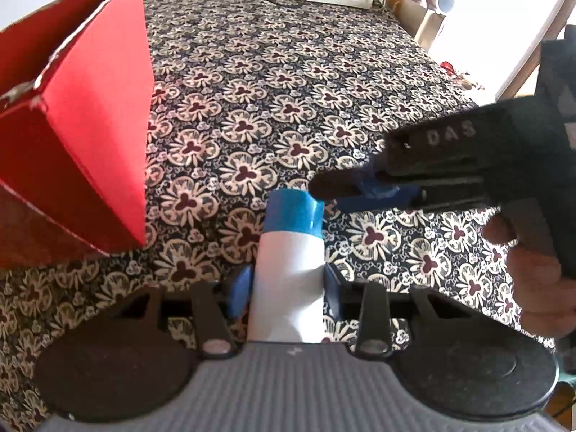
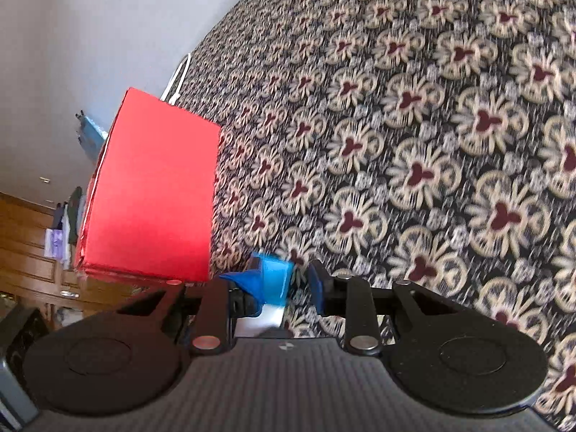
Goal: Organize rigid objects
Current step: 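Lift the white bottle off the bedspread with the right gripper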
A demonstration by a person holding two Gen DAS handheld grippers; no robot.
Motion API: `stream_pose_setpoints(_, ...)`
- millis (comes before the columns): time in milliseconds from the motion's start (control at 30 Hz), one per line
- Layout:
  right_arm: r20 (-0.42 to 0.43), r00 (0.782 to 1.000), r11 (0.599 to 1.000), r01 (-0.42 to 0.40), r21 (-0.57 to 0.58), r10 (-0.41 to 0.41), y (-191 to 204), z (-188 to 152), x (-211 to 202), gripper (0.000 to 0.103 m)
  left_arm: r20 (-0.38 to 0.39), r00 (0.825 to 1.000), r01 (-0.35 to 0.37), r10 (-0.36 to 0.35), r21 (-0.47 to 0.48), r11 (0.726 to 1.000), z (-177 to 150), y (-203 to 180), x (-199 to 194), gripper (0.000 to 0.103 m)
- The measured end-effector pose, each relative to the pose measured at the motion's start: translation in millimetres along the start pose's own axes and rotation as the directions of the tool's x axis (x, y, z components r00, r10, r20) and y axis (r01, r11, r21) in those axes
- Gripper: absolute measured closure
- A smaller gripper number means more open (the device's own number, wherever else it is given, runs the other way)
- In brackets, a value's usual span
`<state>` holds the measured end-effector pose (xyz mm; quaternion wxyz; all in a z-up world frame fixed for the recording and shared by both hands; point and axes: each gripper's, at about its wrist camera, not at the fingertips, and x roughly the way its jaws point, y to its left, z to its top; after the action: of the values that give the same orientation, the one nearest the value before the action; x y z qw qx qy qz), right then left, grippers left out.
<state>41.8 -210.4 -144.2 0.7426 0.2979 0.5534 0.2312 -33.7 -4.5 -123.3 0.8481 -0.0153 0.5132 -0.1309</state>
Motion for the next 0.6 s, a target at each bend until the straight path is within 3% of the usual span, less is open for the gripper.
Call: stream_pose_setpoints(600, -0.017, 0.995, 0.994, -0.097, 0.041, 0.098, -16.1, -21.6, 15.1, 0.098, -0.011, 0.994, -0.107, 0.107, 0.027, 0.994, 12.3, -15.3, 12.0, 0.067)
